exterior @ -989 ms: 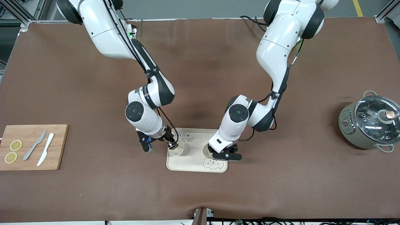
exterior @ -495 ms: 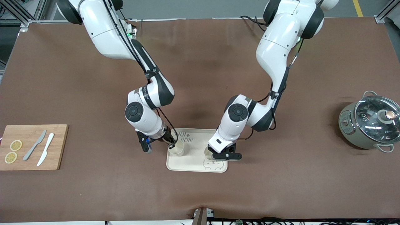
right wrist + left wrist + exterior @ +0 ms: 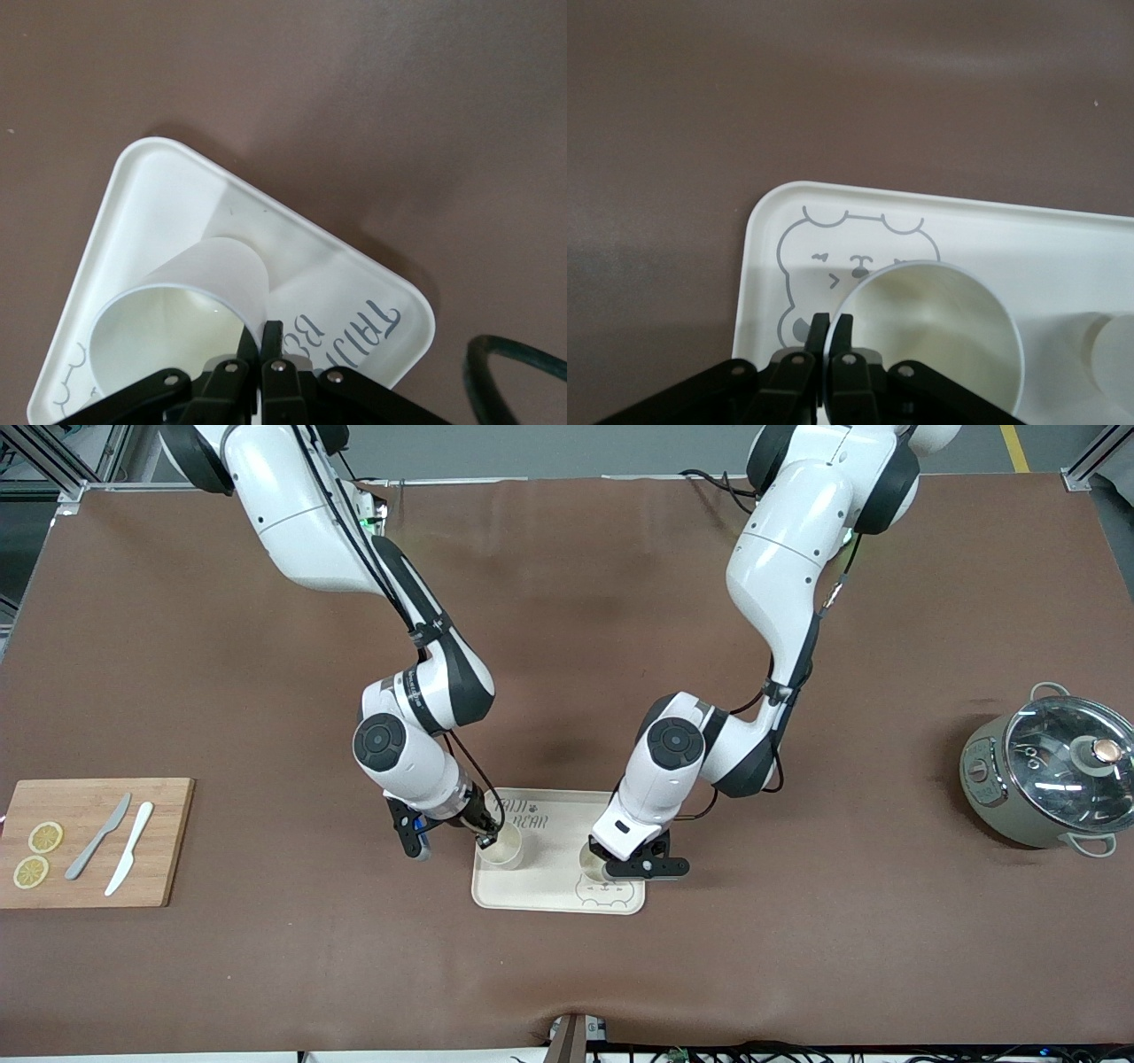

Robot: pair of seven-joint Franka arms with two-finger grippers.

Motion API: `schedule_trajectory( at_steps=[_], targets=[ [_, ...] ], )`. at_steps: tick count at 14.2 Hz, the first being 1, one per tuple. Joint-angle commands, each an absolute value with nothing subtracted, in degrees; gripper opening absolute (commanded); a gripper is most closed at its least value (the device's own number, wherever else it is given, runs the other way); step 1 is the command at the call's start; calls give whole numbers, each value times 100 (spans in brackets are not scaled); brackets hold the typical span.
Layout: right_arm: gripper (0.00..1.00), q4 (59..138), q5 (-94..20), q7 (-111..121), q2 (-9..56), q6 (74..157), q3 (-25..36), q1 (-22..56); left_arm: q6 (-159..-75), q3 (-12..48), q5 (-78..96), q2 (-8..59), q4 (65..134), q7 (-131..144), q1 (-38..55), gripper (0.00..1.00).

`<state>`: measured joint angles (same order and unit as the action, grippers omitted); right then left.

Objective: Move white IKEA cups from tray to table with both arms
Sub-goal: 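Lift the cups and carry them apart, away from the tray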

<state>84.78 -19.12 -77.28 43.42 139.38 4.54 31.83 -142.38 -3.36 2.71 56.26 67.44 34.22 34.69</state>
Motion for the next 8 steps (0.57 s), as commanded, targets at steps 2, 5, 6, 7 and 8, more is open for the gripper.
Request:
schedule_trajectory(
  at_steps=[2,5,6,7,8],
  targets=[
    [0,8429,-1899,-7752,4157,13834,448,3147,-13546,-378,202,5222,6785,3551,3472,0],
    [0,8481,-1881,-7306,3991,13668,457,3138,-12852,-378,193,4818,6785,3507,3376,0],
    [0,8481,-1872,-7121,3886,13476,466,3138,-12597,-369,185,4703,6776,3481,3244,0],
    [0,8473,-1872,-6893,3815,13178,475,3068,-12438,-360,176,4554,6785,3411,3165,0],
    [0,8490,-1872,-6551,3736,12940,475,2928,-12210,-360,184,4327,6794,3349,3138,0]
  ],
)
